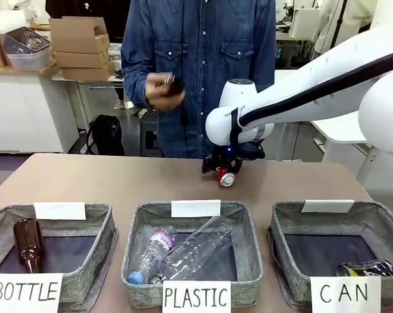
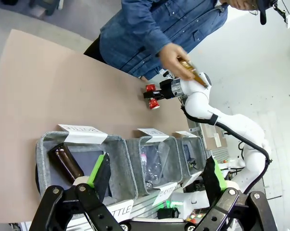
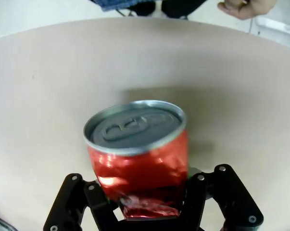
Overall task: Sort the can waste into the basket.
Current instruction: Pick up the can waste from the table and place it in the right Fabric basket.
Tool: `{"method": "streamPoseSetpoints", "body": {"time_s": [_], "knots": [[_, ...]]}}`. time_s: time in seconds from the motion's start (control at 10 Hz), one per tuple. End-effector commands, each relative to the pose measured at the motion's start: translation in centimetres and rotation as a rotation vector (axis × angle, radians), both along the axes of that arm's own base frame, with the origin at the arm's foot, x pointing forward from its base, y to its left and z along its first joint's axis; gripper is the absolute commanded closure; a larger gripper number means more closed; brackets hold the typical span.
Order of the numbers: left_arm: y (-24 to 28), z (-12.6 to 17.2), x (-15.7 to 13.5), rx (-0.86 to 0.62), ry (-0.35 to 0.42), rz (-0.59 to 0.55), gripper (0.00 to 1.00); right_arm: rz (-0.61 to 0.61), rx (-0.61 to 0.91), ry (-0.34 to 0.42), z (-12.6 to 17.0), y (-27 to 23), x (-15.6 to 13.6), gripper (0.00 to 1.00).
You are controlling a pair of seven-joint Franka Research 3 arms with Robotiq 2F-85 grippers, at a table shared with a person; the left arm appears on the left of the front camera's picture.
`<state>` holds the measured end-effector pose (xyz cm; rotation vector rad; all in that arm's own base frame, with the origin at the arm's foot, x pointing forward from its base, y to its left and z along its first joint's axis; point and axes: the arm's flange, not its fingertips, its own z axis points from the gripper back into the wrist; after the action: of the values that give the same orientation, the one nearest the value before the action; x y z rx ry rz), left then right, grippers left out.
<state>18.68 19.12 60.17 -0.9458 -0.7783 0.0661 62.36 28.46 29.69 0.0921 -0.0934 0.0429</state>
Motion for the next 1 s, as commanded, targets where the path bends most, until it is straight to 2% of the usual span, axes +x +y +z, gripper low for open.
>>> {"method": "streamPoseSetpoints", "body": {"time_s": [0.0,0.1,0.2,0.3,0.4,0.5,0.6,0.7,0.8,0.9], "knots": [[0.0,-0.1,0.0,0.003,-0.005,0.007,0.0,0.04,0.02,0.013,0.9,-2.0,-1.2,1.0],[0.0,-0.1,0.0,0.003,-0.005,0.007,0.0,0.13,0.031,0.0,2.0,-4.3,-2.5,1.0],[0.0,-0.1,0.0,0.003,-0.005,0.007,0.0,0.242,0.045,0.028,3.3,-7.6,-4.5,1.0],[0.0,-0.1,0.0,0.003,-0.005,0.007,0.0,0.299,0.058,0.063,4.1,-10.6,-6.2,1.0],[0.0,-0.1,0.0,0.003,-0.005,0.007,0.0,0.39,0.121,0.078,4.5,-13.6,-8.0,1.0],[0.0,-0.1,0.0,0.003,-0.005,0.007,0.0,0.442,0.181,0.06,5.0,-16.9,-10.1,1.0],[0.0,-0.1,0.0,0.003,-0.005,0.007,0.0,0.458,0.316,0.009,6.0,-21.0,-12.3,1.0],[0.0,-0.1,0.0,0.003,-0.005,0.007,0.0,0.463,0.364,-0.043,7.4,-24.1,-14.6,1.0],[0.0,-0.1,0.0,0.003,-0.005,0.007,0.0,0.463,0.382,-0.063,9.3,-26.5,-17.0,1.0],[0.0,-0.1,0.0,0.003,-0.005,0.007,0.0,0.439,0.331,-0.114,12.0,-28.3,-19.4,1.0]]}}
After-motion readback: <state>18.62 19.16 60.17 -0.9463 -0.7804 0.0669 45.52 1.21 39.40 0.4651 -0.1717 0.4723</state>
